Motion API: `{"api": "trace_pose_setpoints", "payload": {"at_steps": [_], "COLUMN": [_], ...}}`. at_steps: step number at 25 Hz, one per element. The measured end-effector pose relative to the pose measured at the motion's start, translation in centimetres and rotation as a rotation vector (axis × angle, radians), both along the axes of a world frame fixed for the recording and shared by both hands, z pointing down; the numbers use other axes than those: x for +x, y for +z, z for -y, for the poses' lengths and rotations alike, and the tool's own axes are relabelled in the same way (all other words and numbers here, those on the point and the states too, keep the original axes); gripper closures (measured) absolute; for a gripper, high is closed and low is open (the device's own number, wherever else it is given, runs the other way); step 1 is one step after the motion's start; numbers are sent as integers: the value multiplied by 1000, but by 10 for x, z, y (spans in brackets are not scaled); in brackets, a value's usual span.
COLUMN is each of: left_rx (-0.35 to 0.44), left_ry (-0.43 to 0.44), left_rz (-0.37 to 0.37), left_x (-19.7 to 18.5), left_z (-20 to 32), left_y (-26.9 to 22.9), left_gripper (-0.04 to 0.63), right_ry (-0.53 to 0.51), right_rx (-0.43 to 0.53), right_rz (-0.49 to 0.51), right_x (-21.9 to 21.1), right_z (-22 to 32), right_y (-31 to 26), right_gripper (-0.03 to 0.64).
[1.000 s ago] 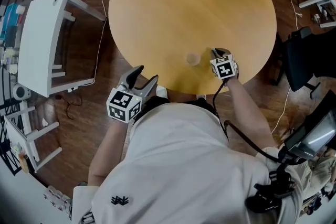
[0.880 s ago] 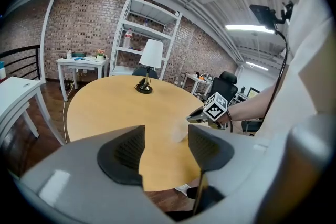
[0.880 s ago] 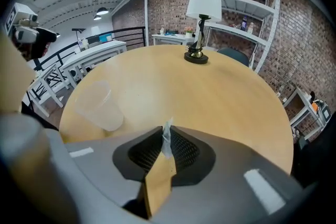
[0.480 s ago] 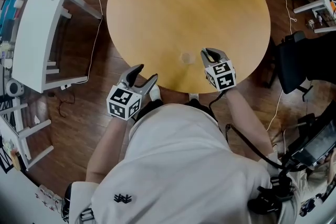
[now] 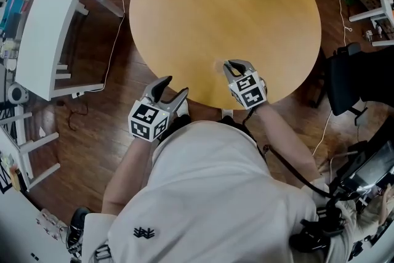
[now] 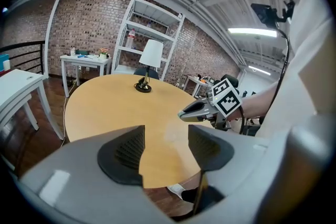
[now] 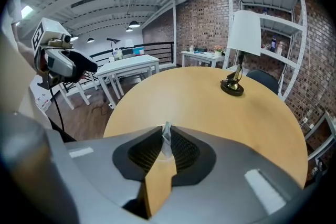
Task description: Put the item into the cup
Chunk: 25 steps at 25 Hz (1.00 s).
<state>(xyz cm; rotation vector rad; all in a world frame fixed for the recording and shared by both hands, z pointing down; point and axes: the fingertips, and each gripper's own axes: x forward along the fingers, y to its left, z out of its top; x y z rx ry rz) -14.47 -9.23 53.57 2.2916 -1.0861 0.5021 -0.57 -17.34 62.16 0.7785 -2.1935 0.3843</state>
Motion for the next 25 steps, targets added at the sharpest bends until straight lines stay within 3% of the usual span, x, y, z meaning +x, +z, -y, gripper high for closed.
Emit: {"api": "trace_pose_setpoints", "payload": {"at_steps": [5, 11, 25], "left_rx": [-5, -10, 6], "left_ry": [-23, -31, 34], "left_rz": [4, 4, -7], "left_x": [-3, -10, -17], "left_z": [1, -1, 12], "left_y": [-1, 0, -2], "left_gripper": [363, 362, 364], "right_ry": [-49, -76, 26], "right_rx": [-9, -44, -7], "right_rz": [-17, -40, -28], "right_x": [-5, -13, -7], "right_z": [1, -1, 4], "right_y": [8, 21, 1], "right_gripper": [557, 486, 492]}}
